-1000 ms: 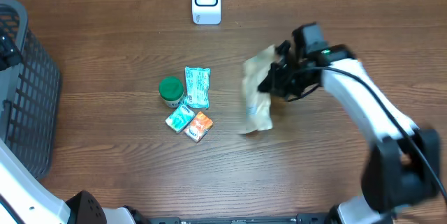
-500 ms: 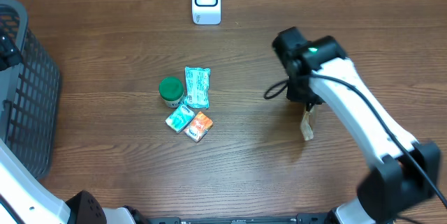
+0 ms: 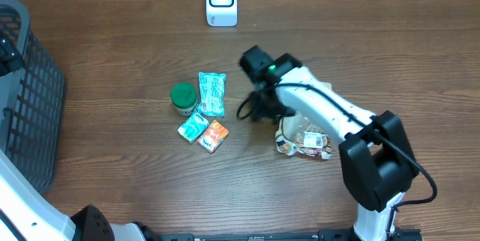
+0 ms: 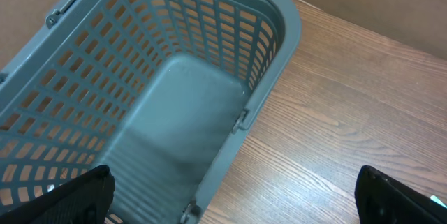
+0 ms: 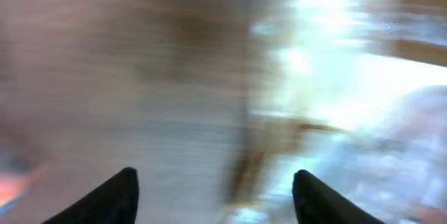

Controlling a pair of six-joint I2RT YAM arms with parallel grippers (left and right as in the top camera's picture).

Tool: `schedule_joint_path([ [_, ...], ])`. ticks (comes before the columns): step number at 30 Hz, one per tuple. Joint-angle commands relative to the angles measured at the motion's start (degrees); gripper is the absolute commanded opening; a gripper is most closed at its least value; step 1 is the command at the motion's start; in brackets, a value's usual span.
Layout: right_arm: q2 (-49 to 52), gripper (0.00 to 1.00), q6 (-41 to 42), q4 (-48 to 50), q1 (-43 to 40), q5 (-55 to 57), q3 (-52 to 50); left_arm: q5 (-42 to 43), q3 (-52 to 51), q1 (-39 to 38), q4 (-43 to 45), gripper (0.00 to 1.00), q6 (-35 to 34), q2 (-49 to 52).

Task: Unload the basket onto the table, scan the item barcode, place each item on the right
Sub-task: 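Lift and flip the clear bag over with the right gripper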

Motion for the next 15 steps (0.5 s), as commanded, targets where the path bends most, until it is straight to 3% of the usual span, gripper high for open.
schedule_joint_path([
  [1,-0.5,0.68,-6.4,0.9,-0.5,-16.5,1.0,0.4,-0.3,0.0,0.2,0.99,-1.0,-0.3],
  [10,-3.7,0.62,-11.0,-10.3,-15.1,-23.6,6.7,0.4,-0.3,0.0,0.2,0.99,-1.0,-0.3],
  [15,-4.8,0.75,-14.5,-15.4,-26.7,-23.9,6.6,0.4,-0.3,0.0,0.2,1.00,-1.0,-0.3],
])
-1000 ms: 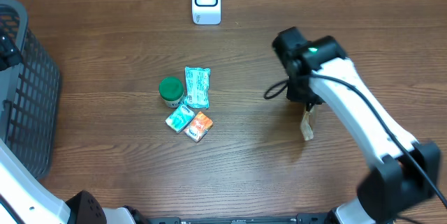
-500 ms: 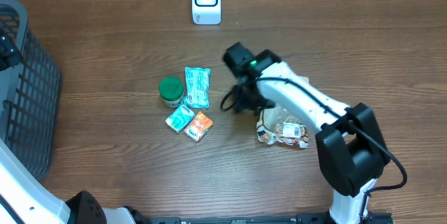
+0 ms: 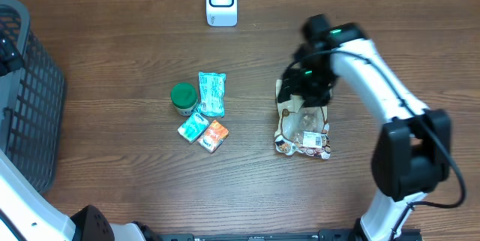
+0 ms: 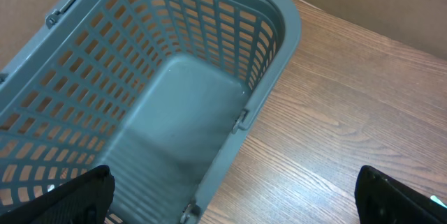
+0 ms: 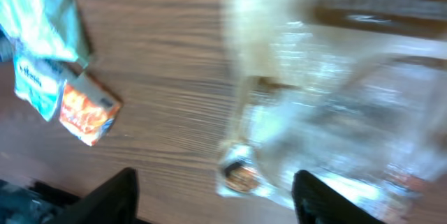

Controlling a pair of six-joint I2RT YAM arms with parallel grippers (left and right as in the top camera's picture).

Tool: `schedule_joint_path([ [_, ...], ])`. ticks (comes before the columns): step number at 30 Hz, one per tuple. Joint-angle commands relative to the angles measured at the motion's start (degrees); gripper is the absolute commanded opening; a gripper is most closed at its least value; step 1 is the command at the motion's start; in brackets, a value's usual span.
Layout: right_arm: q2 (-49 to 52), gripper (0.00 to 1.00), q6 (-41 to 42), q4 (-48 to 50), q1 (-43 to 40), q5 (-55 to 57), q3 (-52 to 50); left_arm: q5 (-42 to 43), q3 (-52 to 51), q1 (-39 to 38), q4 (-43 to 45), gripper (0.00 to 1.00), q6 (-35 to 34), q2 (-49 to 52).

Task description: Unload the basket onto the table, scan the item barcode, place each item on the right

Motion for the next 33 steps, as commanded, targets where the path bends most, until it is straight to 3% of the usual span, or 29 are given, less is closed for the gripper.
schedule_joint_path([
  [1,-2.4,0.78,-4.9,-1.9,-6.6,-1.9,0.8,0.4,-0.3,0.0,0.2,1.00,-1.0,-0.3],
  [4,-2.4,0.84,-7.0,-1.9,-12.1,-2.2,-1.6,0.4,-0.3,0.0,0.2,0.99,-1.0,-0.3],
  [11,-2.4,0.85,-7.6,3.9,-18.4,-4.5,-12.1,0.4,-0.3,0.0,0.2,0.99,-1.0,-0.3],
  [14,-2.4,0.73,-7.6,5.5,-18.5,-5.6,-16.3,0.4,-0.3,0.0,0.2,1.00,-1.0,-0.3],
  [17,-2.4,0.53,-7.6,5.9,-16.9,-6.1,-18.3,0.4,-0.3,0.0,0.2,0.99,-1.0,-0.3],
  [20,-2.4,0.45,-7.0,6.4,-15.1,-5.1,-18.8,0.4,-0.3,0.0,0.2,1.00,-1.0,-0.3],
  [33,-2.4,0.41,-4.4,12.0,-2.3,-5.6,-18.7,0.4,-0.3,0.0,0.2,0.99,-1.0,-0.3],
])
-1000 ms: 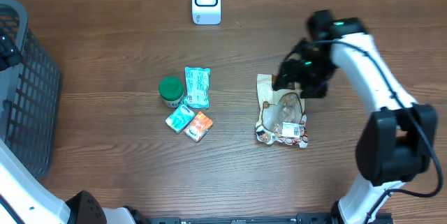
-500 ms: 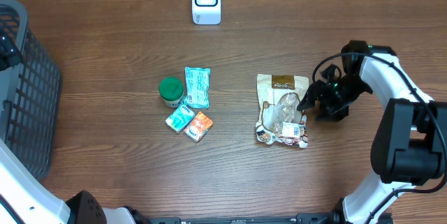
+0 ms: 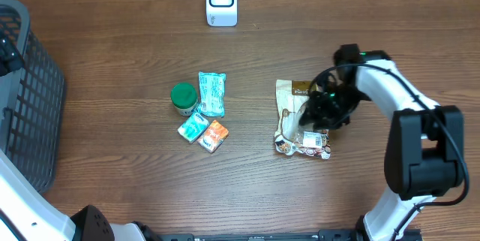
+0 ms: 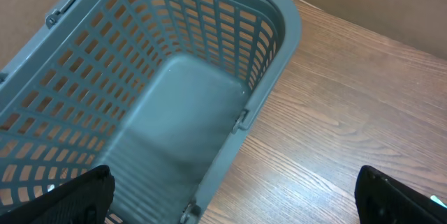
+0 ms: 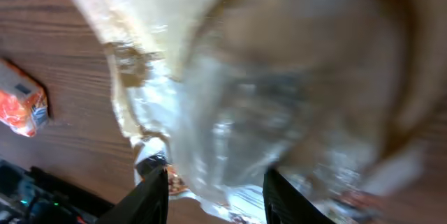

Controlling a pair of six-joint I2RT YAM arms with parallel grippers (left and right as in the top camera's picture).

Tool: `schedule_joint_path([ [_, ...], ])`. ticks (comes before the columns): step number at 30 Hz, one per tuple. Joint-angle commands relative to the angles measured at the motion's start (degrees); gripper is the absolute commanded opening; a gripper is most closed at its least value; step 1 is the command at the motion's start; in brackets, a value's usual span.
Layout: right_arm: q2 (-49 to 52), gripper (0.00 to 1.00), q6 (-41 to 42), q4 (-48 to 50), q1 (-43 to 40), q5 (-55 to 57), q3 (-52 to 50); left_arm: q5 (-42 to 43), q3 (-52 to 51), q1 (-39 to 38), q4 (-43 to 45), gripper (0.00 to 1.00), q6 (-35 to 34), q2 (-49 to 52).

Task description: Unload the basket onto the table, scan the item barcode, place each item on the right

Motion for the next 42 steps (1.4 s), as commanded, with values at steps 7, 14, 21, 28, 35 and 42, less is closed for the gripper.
schedule_joint_path([
  [7,-1.5,0.42,11.0,10.4,13.0,-0.3,-0.2,0.5,-0.3,0.0,0.2,1.00,-0.9,-0.3],
  [14,-1.5,0.49,16.0,16.0,19.5,3.4,-0.2,0.5,-0.3,0.0,0.2,0.99,-1.0,-0.3],
  [21,-1.5,0.49,15.8,11.6,19.8,4.3,-0.3,0.5,-0.3,0.0,0.2,1.00,-1.0,-0.3],
  [28,-1.5,0.56,15.8,0.1,18.5,17.7,-0.3,0.5,-0.3,0.0,0.2,0.99,-1.0,-0.3],
  [35,-1.5,0.61,13.9,1.0,14.3,41.0,-0.3,0.5,-0.3,0.0,0.2,1.00,-0.9,-0.3],
  [42,-2.2,0.59,7.3,3.8,12.4,36.3,7.0,0.5,-0.3,0.0,0.2,0.99,-1.0,-0.3],
])
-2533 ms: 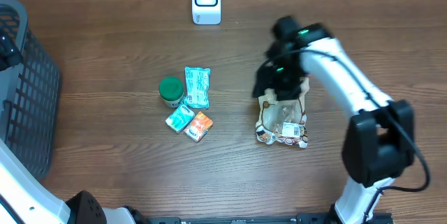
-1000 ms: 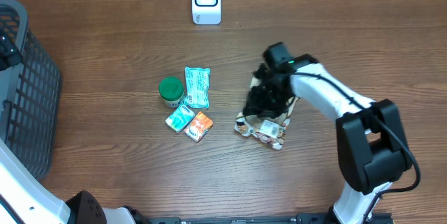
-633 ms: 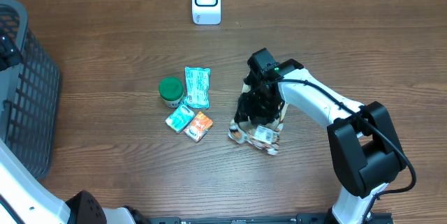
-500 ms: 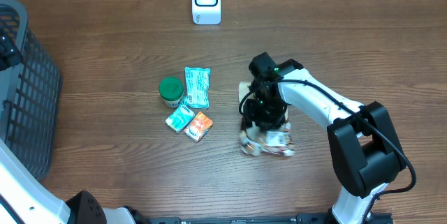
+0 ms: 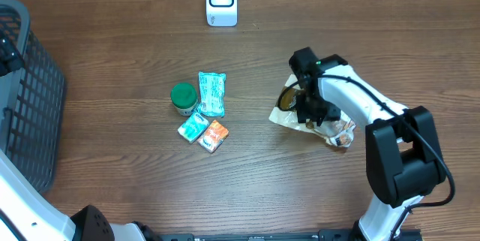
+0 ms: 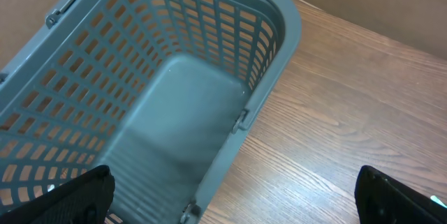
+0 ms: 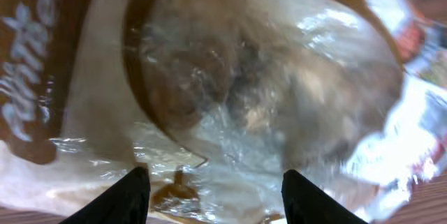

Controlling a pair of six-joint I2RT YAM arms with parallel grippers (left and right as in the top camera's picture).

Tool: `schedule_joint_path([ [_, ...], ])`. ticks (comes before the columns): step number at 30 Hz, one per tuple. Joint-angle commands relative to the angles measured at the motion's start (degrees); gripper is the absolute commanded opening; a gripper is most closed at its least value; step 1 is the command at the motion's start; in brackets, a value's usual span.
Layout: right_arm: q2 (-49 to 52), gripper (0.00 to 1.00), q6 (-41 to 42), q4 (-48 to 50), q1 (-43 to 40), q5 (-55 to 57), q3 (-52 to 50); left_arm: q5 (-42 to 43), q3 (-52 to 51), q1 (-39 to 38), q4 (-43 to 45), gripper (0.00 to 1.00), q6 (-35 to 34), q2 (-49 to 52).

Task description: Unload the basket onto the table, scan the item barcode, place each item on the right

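A clear snack bag with a brown label [image 5: 289, 100] lies skewed on the table right of centre, its crinkled tail [image 5: 341, 132] pointing to the lower right. My right gripper [image 5: 309, 110] is down on it; in the right wrist view the bag [image 7: 244, 91] fills the frame and the gripper [image 7: 213, 196] stands open, one finger on each side of the plastic. The white scanner [image 5: 222, 1] stands at the back edge. No barcode shows. My left gripper [image 6: 230, 199] hangs open over the basket's corner.
A grey mesh basket [image 5: 22, 98] stands at the far left, seen from above as the basket [image 6: 174, 112] in the left wrist view. A green can [image 5: 182, 98], a teal packet [image 5: 211, 93], a small teal pack [image 5: 193, 128] and an orange pack [image 5: 214, 136] lie left of centre.
The bag has turned from lying lengthwise to skewed, tail now toward the lower right. My right gripper has shifted left over the label end and its fingers stand wider apart. The left arm is unchanged.
My right gripper was first left of the bag, near the small packs, open. It then stood over the bag's upper end, then low over the bag's middle with fingers closer together. Now the bag lies turned, with the gripper open over it. The left arm stayed over the basket.
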Motion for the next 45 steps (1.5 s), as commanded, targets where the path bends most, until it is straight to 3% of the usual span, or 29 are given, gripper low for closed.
schedule_joint_path([
  [1,-2.4,0.59,-3.1,0.6,-0.2,-1.7,6.7,0.5,-0.3,0.0,0.2,1.00,-1.0,-0.3],
  [6,-2.7,0.61,6.0,2.6,-1.2,-4.4,11.3,0.5,-0.3,0.0,0.2,0.99,-1.0,-0.3],
  [9,-2.5,0.40,18.9,5.0,-2.5,-1.8,10.5,0.5,-0.3,0.0,0.2,1.00,-1.0,-0.3],
  [12,-1.8,0.35,28.1,6.9,-3.5,2.2,8.8,0.5,-0.3,0.0,0.2,1.00,-1.0,-0.3],
  [19,2.8,0.34,31.5,11.1,-3.8,2.8,7.0,0.5,-0.3,0.0,0.2,1.00,-1.0,-0.3],
  [25,5.5,0.35,29.7,11.8,-3.8,-0.2,6.6,0.5,-0.3,0.0,0.2,1.00,-1.0,-0.3],
  [32,7.5,0.40,10.5,17.6,-2.9,-22.2,6.1,0.5,-0.3,0.0,0.2,1.00,-1.0,-0.3],
  [36,7.5,0.40,3.7,17.2,-0.6,-31.4,6.1,0.5,-0.3,0.0,0.2,1.00,-1.0,-0.3],
  [45,7.5,0.41,-1.0,6.6,9.0,-33.2,6.1,0.5,-0.3,0.0,0.2,0.99,-0.9,-0.3],
])
